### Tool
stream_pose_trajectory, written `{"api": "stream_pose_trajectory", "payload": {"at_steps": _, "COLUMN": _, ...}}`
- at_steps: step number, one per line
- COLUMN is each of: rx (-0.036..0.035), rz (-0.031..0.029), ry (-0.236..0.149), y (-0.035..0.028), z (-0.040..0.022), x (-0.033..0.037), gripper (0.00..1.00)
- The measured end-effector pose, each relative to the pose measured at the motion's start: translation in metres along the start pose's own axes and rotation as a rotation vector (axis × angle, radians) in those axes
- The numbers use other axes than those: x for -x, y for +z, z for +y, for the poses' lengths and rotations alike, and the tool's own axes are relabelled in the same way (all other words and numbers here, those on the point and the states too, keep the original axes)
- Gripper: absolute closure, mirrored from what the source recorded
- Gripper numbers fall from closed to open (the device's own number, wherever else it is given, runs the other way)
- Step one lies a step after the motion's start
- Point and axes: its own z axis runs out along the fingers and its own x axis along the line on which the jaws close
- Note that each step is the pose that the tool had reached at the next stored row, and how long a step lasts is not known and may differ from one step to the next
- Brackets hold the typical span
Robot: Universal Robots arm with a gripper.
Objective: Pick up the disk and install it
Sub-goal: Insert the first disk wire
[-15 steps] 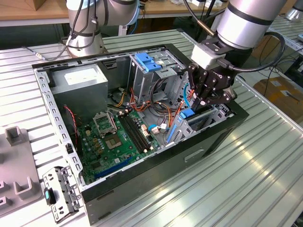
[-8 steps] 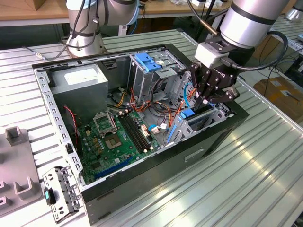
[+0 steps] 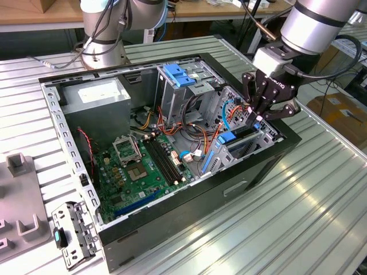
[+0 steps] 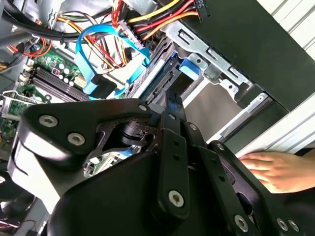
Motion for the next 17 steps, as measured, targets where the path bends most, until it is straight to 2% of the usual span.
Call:
{"api": "stream_pose_trajectory", "payload": {"at_steps": 7, "rx": 0.0038, "rz": 0.0016, "ry": -0.047, "y": -0.0034, "z": -0.0019, "x": -0.0001, "gripper": 0.89}}
{"api": "stream_pose_trajectory", "payload": {"at_steps": 14, "rx": 0.0117, "rz": 0.0014, "ry": -0.060, "y": -0.0040, "z": -0.0171, "x": -0.0007, "gripper": 0.89}}
{"api": "stream_pose_trajectory", "payload": {"at_steps": 17, "rx": 0.0136, "rz": 0.0048, "ry": -0.139, "y": -0.0050, "z": -0.0177, "x": -0.0008, "gripper": 0.89}}
